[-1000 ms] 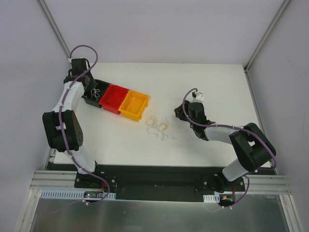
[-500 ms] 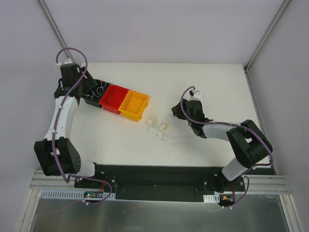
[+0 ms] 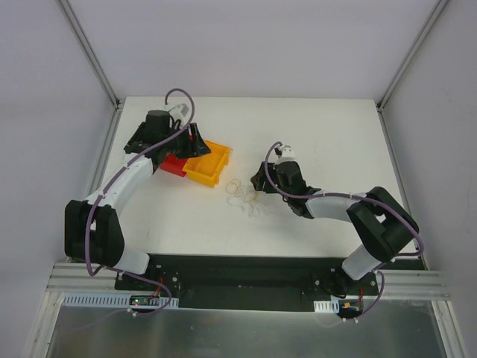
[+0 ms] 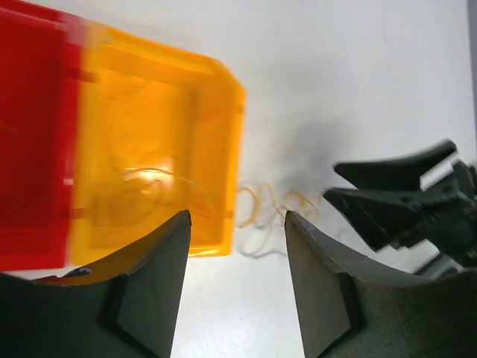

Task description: Untangle the cables

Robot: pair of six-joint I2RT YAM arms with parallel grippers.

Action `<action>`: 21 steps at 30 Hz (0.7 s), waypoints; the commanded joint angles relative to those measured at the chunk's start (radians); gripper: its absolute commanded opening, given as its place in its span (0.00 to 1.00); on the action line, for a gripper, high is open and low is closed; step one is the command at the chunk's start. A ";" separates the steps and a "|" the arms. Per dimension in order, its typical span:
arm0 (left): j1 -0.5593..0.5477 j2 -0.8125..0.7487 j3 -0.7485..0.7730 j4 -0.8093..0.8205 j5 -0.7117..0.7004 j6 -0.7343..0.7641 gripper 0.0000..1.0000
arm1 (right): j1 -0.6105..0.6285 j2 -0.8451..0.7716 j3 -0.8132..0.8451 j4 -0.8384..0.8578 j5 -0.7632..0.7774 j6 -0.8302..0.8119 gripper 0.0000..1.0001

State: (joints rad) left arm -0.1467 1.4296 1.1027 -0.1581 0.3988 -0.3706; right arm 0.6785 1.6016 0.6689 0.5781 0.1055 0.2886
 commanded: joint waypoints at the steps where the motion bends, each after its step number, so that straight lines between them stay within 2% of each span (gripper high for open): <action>1: -0.105 0.006 0.022 0.040 0.176 0.045 0.53 | 0.013 -0.046 0.021 -0.038 -0.001 -0.019 0.62; 6: -0.206 0.032 0.037 0.038 0.247 0.045 0.53 | 0.041 -0.043 -0.008 -0.092 0.002 0.023 0.64; 9: -0.234 0.045 0.051 0.029 0.291 0.030 0.52 | 0.049 -0.043 -0.012 -0.130 0.029 0.067 0.62; 14: -0.280 0.046 0.043 0.019 0.235 0.053 0.51 | 0.067 -0.043 -0.008 -0.179 0.062 0.103 0.58; 18: -0.309 0.106 0.065 -0.018 0.229 0.064 0.49 | 0.081 -0.048 -0.020 -0.239 0.034 0.165 0.54; 21: -0.327 0.155 0.094 -0.047 0.265 0.059 0.47 | 0.130 -0.110 -0.066 -0.244 0.059 0.156 0.58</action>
State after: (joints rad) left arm -0.4507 1.5261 1.1400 -0.1688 0.6224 -0.3389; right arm 0.7567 1.5898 0.6456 0.3798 0.1364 0.4095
